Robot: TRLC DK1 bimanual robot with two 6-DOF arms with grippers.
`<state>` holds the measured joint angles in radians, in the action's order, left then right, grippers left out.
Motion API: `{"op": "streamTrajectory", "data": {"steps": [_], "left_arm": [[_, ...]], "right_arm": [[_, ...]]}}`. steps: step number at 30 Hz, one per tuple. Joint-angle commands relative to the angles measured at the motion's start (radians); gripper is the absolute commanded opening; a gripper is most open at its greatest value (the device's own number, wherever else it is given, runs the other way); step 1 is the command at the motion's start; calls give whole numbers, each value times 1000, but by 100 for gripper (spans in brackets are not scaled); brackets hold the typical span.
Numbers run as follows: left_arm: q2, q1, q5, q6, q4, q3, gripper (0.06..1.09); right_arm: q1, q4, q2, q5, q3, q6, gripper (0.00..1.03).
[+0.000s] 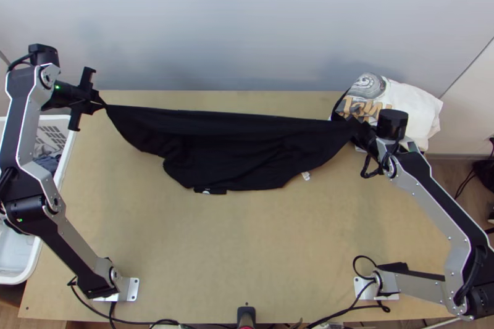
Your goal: Fold the t-shirt
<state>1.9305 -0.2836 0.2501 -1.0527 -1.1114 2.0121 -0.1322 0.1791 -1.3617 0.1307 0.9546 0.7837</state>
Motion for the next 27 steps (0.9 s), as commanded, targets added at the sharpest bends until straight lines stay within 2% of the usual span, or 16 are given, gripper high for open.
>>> {"op": "streamTrajectory", "data": {"steps": [1,5,7,12,15,20,22,27], "left_arm": [[16,23,-2,19,27,20,10],[104,63,-5,11,78,30,10],[160,83,-35,8,111,51,10],[306,103,-75,14,163,188,10],[364,103,-74,19,283,234,10],[397,126,-109,51,423,261,10],[390,127,-146,72,458,255,10],[389,118,-155,88,501,240,10]], "right_arm": [[2,-15,-8,6,13,-4,3],[2,-17,-11,6,9,-4,3],[2,-17,-10,6,3,-6,3],[-1,-17,0,7,-20,-12,3],[-4,-17,6,7,-36,-14,3],[-12,-17,7,17,-51,-14,3],[-20,-18,7,33,-51,-21,3],[-26,-47,13,87,-50,-58,3]]}}
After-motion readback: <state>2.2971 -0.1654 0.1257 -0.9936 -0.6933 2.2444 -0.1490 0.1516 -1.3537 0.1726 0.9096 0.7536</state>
